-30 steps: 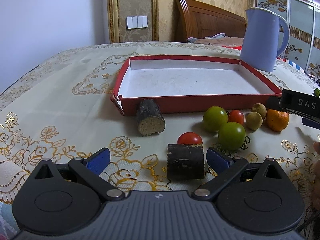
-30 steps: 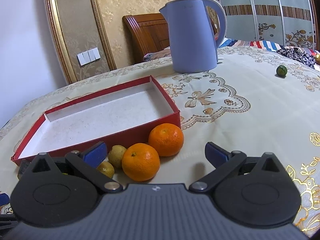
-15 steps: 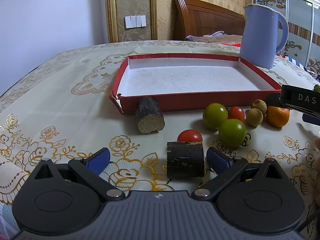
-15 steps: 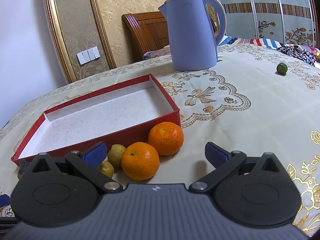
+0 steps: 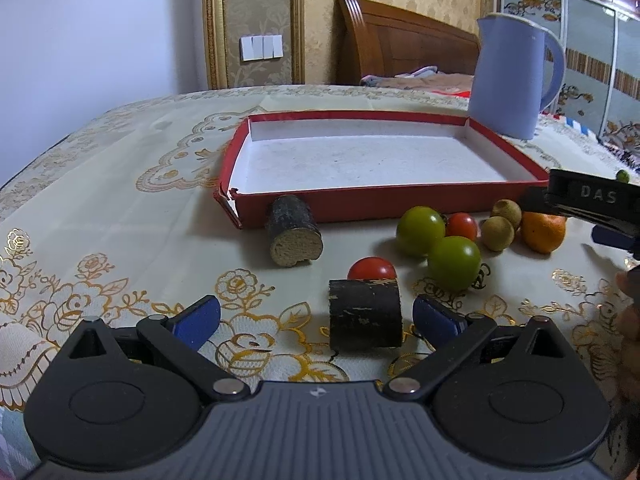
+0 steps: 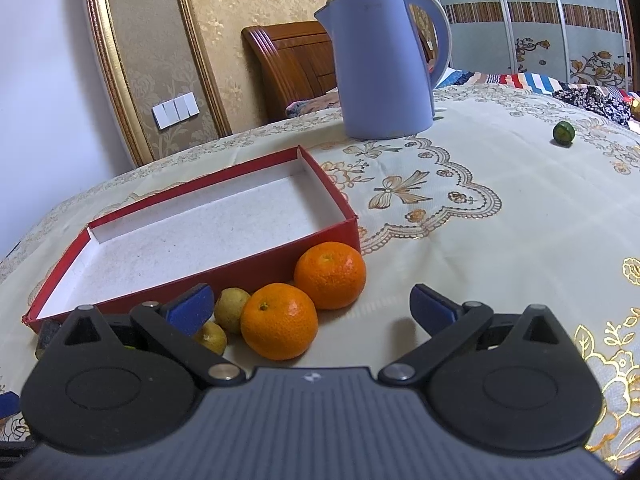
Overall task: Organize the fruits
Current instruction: 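Close the left gripper on the small dark block, then lift the dark block with the left gripper while the right gripper grasps a tangerine, then lower the dark block into the box and open the left gripper while the right releases the tangerine there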
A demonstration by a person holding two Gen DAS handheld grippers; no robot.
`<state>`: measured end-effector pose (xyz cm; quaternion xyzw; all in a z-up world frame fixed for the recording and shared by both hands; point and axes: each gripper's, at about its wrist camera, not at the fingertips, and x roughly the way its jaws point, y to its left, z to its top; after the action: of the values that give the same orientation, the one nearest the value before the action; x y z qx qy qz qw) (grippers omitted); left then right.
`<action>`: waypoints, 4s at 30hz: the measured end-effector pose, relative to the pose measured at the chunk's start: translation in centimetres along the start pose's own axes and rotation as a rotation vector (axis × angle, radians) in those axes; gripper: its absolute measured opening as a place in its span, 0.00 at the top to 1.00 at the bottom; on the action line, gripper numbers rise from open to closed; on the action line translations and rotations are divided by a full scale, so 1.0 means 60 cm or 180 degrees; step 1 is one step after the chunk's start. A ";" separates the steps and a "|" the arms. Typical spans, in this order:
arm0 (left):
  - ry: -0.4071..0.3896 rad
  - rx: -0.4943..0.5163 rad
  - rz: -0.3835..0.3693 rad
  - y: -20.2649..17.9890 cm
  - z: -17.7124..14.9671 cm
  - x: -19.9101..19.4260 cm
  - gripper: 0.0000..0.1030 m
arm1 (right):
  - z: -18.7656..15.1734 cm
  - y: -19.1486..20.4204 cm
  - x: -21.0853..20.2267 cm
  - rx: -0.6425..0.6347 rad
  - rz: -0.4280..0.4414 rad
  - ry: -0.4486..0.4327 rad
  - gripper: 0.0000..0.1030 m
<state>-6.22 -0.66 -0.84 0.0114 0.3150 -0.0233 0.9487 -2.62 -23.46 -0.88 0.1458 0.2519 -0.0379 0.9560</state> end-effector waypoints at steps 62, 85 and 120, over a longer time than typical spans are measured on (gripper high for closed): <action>-0.0024 -0.0013 -0.0334 0.021 0.008 -0.001 0.68 | 0.002 0.013 0.010 -0.1037 0.0407 0.0418 0.46; -0.0160 -0.0005 -0.0386 0.024 0.003 -0.014 0.68 | -0.016 0.014 -0.023 -0.1035 0.0370 0.0237 0.63; -0.0377 0.0136 -0.0256 0.003 0.133 0.040 0.68 | 0.070 0.065 0.019 -0.1106 0.0296 -0.0098 0.64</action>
<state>0.45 -0.88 4.10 0.0177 0.2580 -0.0687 0.9635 0.91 -21.01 3.05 -0.0107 0.2330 0.0482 0.9712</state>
